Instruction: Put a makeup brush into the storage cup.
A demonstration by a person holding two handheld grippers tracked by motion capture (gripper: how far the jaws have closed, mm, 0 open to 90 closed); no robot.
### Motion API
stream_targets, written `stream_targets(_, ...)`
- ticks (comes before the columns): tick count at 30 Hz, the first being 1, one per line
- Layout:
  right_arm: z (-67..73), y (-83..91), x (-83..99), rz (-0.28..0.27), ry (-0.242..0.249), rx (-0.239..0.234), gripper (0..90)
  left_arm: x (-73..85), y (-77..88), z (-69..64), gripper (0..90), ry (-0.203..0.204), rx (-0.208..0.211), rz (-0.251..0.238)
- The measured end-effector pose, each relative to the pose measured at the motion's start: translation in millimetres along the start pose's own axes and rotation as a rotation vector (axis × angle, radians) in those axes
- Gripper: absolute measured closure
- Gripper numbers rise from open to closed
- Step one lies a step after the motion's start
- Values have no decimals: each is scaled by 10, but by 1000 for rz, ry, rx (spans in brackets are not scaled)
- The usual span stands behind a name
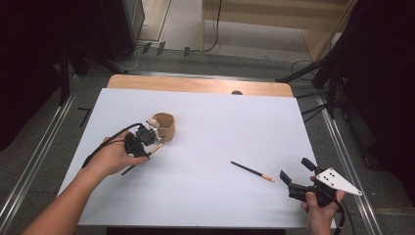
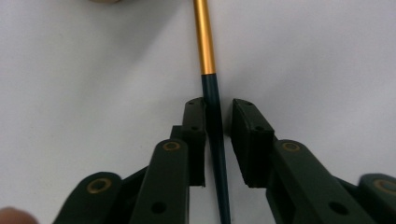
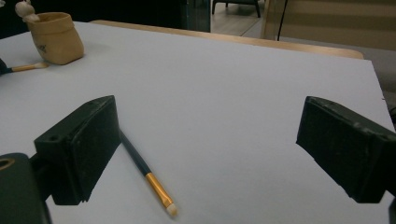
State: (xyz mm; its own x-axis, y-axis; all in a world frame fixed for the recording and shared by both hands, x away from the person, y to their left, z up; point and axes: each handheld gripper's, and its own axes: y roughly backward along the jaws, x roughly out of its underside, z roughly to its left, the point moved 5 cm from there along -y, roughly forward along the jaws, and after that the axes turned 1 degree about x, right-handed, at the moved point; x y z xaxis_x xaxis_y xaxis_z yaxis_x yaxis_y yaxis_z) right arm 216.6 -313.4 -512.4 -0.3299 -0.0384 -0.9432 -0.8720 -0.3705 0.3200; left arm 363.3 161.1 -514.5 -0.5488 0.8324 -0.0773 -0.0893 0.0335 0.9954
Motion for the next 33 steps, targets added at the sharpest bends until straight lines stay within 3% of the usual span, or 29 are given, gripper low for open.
stream_targets(4, -1, -3, 3, 2, 2, 1, 68, -5, -6, -14, 842, -11, 8, 5)
stream_targets(11, -2, -1, 3, 2, 3, 2, 68, -7, -2, -12, 847, -20, 8, 10)
stream_targets(15, -3, 3, 6, 4, 0, 4, 68, 7, 21, 7, 850, -10, 48, -8)
stream_targets(26, -16, 12, 15, 5, 0, 8, 68, 17, 215, -41, 852, -17, 87, -109)
stream_targets(27, -14, 13, 13, 4, 0, 7, 68, 14, 270, -46, 852, -17, 78, -143)
stream_targets(30, -9, 14, 8, 1, -3, 10, 68, 19, 313, -56, 852, -17, 78, -163)
stream_targets(33, -13, 12, 10, 3, 0, 11, 68, 20, 404, -83, 852, -14, 95, -217)
